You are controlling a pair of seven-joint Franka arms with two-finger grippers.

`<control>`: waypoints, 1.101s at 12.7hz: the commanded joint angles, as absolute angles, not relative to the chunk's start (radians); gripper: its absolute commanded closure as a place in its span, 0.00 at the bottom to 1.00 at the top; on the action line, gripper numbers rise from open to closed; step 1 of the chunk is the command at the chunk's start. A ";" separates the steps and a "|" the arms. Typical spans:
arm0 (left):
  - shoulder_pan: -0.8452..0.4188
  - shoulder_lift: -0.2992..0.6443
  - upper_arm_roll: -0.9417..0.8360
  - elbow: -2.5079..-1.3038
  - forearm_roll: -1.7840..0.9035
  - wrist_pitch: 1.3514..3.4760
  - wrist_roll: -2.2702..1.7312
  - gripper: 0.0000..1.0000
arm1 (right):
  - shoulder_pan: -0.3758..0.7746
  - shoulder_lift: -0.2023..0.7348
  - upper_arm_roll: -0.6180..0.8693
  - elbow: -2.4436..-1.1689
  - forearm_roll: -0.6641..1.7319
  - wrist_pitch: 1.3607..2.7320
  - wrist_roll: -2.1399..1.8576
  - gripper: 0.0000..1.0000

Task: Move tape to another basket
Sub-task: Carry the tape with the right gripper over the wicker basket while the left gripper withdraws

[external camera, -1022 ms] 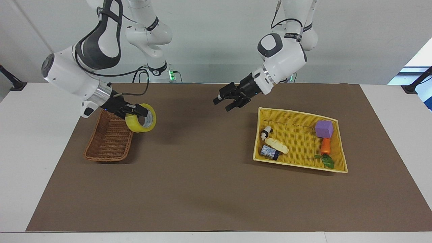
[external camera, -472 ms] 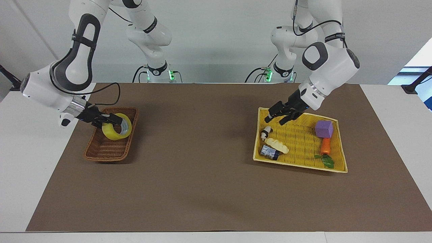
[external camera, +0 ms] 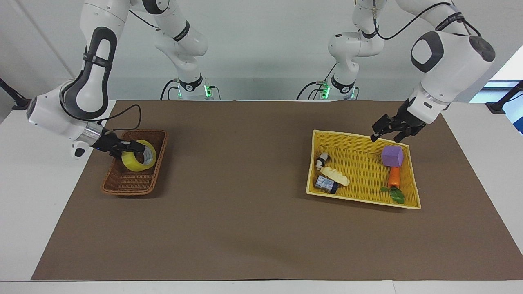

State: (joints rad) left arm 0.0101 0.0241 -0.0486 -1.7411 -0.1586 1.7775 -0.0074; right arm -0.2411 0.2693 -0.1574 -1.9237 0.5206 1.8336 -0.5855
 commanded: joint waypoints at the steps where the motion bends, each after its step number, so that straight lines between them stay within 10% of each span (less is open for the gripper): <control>1: 0.028 0.031 -0.058 -1.631 -0.034 1.645 0.072 0.00 | -0.253 0.253 -0.144 -1.962 0.514 1.871 -0.623 0.75; 4: 0.029 0.034 -0.061 -1.504 0.059 1.495 0.084 0.00 | -0.255 0.255 -0.144 -1.959 0.514 1.879 -0.621 0.00; 14: 0.034 -0.029 -0.066 -1.536 0.031 1.470 0.065 0.00 | -0.233 0.244 -0.146 -1.793 0.433 1.847 -0.604 0.00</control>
State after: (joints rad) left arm 0.0208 -0.0066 -0.0596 -1.5145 0.0447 1.4822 0.0699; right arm -0.2382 0.2585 -0.1519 -1.8238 0.4814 1.8617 -0.5970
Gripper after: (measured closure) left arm 0.000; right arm 0.000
